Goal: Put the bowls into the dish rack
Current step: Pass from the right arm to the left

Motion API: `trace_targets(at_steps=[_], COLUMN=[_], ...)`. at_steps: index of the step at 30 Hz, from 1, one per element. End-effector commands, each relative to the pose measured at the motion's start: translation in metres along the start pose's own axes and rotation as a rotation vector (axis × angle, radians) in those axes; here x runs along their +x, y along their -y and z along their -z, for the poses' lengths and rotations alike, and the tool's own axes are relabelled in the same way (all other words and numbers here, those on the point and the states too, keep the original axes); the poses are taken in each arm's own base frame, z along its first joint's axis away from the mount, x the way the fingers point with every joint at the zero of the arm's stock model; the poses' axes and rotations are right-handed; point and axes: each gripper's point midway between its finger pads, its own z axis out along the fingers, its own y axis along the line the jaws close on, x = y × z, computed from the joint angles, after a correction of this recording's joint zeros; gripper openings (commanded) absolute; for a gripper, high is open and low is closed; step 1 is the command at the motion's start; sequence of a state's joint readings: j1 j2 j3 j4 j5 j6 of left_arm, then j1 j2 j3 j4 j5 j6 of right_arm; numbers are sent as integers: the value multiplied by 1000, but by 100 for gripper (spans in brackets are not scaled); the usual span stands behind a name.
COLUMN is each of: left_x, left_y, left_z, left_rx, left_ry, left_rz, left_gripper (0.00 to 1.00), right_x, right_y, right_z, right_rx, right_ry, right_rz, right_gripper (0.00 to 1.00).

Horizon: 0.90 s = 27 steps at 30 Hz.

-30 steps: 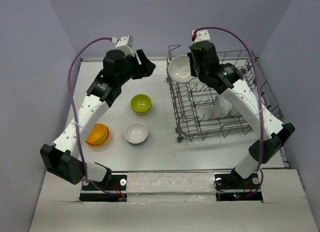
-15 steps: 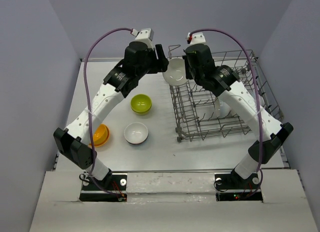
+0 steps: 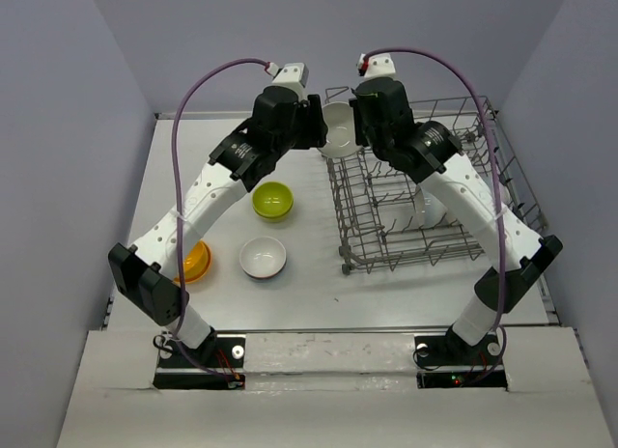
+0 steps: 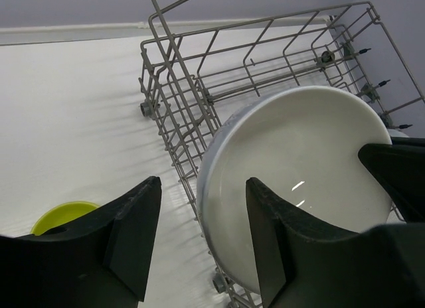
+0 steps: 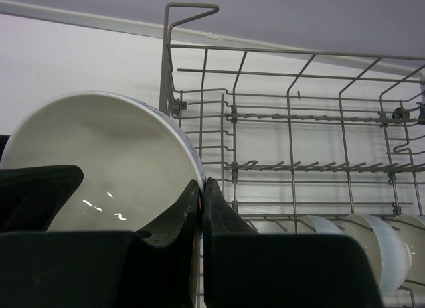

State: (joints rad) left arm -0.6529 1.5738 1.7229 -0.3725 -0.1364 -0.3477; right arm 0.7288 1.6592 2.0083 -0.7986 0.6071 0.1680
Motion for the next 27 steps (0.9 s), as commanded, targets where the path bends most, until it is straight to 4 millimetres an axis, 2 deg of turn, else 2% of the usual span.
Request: trace_targets(at_steps=[1, 6, 13, 24, 27], left_x=[-12, -12, -10, -19, -23], left_y=[7, 5, 5, 7, 7], left_z=[2, 2, -1, 7, 12], left_rx=[7, -1, -1, 10, 9], left_ry=[33, 33, 25, 56, 70], left_rz=[-21, -28, -36, -23, -21], left_gripper=[59, 44, 2, 0, 0], right_x=[-34, -31, -32, -25, -22], right_y=[-8, -5, -11, -17, -18], right_z=[6, -1, -1, -6, -8], right_rx=[0, 39, 28, 34, 36], right_ry=[102, 97, 99, 79, 71], right_rz=[-53, -28, -26, -20, -21], right_gripper=[1, 1, 1, 1, 8])
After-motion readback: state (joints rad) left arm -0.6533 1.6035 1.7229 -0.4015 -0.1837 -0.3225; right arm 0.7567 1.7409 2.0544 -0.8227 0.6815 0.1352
